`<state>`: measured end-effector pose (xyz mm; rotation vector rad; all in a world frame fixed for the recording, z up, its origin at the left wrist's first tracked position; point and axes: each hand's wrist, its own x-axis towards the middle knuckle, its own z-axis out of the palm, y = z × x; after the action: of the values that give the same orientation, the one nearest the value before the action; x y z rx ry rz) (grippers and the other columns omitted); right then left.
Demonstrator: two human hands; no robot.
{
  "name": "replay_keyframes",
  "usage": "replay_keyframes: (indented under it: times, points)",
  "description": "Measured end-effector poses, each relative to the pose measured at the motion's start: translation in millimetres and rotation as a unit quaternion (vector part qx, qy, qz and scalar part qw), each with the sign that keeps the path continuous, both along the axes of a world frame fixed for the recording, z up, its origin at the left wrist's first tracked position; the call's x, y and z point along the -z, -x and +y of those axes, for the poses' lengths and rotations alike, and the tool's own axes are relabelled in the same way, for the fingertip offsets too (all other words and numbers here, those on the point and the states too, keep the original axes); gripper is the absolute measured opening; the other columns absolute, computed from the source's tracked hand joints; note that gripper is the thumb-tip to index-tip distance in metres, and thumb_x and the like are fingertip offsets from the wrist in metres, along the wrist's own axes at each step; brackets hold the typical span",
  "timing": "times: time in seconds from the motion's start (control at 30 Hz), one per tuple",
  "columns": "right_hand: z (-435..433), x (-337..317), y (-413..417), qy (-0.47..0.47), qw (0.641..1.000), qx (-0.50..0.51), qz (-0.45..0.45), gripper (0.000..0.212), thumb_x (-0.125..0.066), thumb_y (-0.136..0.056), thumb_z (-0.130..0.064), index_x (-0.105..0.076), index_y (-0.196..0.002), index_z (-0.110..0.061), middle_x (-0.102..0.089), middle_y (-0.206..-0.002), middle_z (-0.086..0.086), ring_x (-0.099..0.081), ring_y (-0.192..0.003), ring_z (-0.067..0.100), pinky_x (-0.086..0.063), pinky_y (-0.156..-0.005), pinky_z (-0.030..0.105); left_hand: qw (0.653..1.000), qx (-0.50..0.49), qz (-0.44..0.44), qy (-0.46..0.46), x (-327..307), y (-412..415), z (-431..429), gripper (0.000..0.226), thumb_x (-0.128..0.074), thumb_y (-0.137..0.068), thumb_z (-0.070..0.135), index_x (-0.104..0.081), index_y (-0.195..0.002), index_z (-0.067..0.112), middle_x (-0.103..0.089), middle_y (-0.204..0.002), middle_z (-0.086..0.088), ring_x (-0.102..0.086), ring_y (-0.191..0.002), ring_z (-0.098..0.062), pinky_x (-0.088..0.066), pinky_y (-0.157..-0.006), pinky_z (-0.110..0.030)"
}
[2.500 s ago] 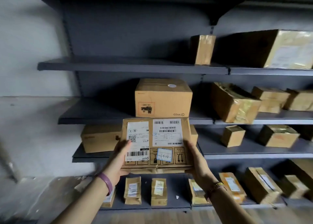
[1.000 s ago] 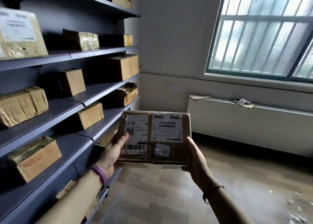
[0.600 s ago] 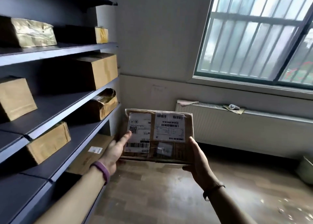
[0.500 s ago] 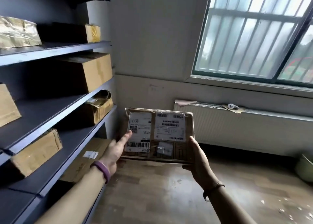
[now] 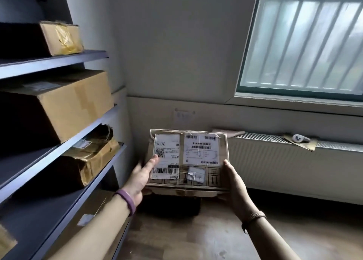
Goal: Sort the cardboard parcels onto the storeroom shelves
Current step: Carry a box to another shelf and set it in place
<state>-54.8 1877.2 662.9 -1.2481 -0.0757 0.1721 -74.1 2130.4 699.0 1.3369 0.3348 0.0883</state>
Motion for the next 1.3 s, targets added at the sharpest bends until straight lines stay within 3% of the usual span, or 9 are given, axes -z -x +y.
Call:
replay_keyframes:
  times: [0.17,0.33,0.47,0.67,0.77,0.93,1.03,1.13,1.3]
  points:
    - [2,-3,-127,0.011,1.0,0.003,0.024,0.057,-0.051,-0.085,-0.06,-0.059,-0.132,-0.027,-0.067,-0.126,0.002,-0.066,-0.113,0.022,-0.057,-0.067,0.025,1.0,-0.002,0.01,0.013,4,-128,1,0.066,-0.05,-0.096,0.033,-0.022,-0.15,0.005,-0.052,-0.111,0.02,-0.04,-0.108,0.006,-0.023,-0.092,-0.016]
    - [1,1,-235,0.002,0.999,0.007,0.039,0.055,-0.054,-0.085,-0.058,-0.06,-0.131,-0.027,-0.066,-0.129,0.004,-0.062,-0.119,0.025,-0.055,-0.088,0.039,1.0,-0.011,0.019,0.002,12,-236,3,0.075,-0.058,-0.092,0.038,-0.021,-0.15,0.01,-0.053,-0.092,0.023,-0.039,-0.108,-0.002,-0.023,-0.103,-0.028]
    - [1,19,-313,0.013,0.999,0.019,0.04,0.059,-0.058,-0.085,-0.056,-0.057,-0.135,-0.025,-0.063,-0.133,0.005,-0.057,-0.126,0.027,-0.038,-0.11,0.053,0.999,-0.003,0.032,0.003,29,-313,6,0.063,-0.062,-0.087,0.041,-0.04,-0.141,0.019,-0.061,-0.124,0.008,-0.051,-0.11,-0.01,-0.033,-0.099,-0.028]
    - [13,57,-419,0.043,0.993,0.057,0.09,0.067,-0.06,-0.071,-0.068,-0.064,-0.125,-0.029,-0.069,-0.124,0.002,-0.062,-0.118,0.025,-0.05,-0.088,0.038,0.996,0.062,0.061,0.004,71,-435,20,0.023,-0.063,-0.086,0.041,-0.06,-0.106,0.03,-0.068,-0.115,0.006,-0.06,-0.113,-0.016,-0.041,-0.105,-0.04]
    - [25,89,-490,0.075,0.983,0.109,0.126,0.073,-0.059,-0.067,-0.072,-0.063,-0.125,-0.027,-0.068,-0.123,0.004,-0.063,-0.116,0.026,-0.051,-0.079,0.035,0.992,0.091,0.087,0.002,102,-520,32,0.03,-0.065,-0.081,0.046,-0.06,-0.108,0.032,-0.068,-0.115,0.007,-0.06,-0.113,-0.017,-0.041,-0.104,-0.039]
    - [25,128,-586,0.083,0.971,0.125,0.184,0.073,-0.062,-0.071,-0.072,-0.063,-0.124,-0.022,-0.067,-0.124,0.008,-0.063,-0.116,0.03,-0.047,-0.101,0.054,0.987,0.105,0.125,-0.006,146,-627,31,0.066,-0.064,-0.072,0.054,-0.051,-0.131,0.027,-0.062,-0.126,0.004,-0.055,-0.116,-0.016,-0.035,-0.106,-0.035]
    - [26,158,-629,0.108,0.96,0.083,0.245,0.058,-0.047,-0.08,-0.077,-0.067,-0.118,-0.037,-0.072,-0.116,-0.002,-0.069,-0.107,0.02,-0.053,-0.094,0.05,0.98,0.107,0.166,-0.024,182,-671,29,0.086,-0.061,-0.072,0.057,-0.036,-0.146,0.02,-0.058,-0.134,-0.001,-0.05,-0.126,-0.021,-0.031,-0.113,-0.044]
    - [25,198,-668,0.139,0.955,0.073,0.251,0.058,-0.04,-0.086,-0.07,-0.058,-0.128,-0.035,-0.07,-0.12,-0.007,-0.067,-0.11,0.015,-0.054,-0.094,0.046,0.974,0.09,0.205,-0.026,230,-709,22,0.087,-0.059,-0.072,0.06,-0.036,-0.146,0.022,-0.057,-0.136,-0.002,-0.05,-0.127,-0.024,-0.03,-0.113,-0.049]
    - [22,285,-706,0.158,0.931,0.157,0.287,0.055,-0.07,-0.086,-0.036,-0.051,-0.133,-0.014,-0.071,-0.114,0.002,-0.069,-0.103,0.018,-0.053,-0.097,0.043,0.966,0.091,0.239,-0.023,320,-757,3,0.072,-0.058,-0.075,0.061,-0.046,-0.139,0.03,-0.062,-0.129,0.001,-0.056,-0.12,-0.025,-0.036,-0.108,-0.053]
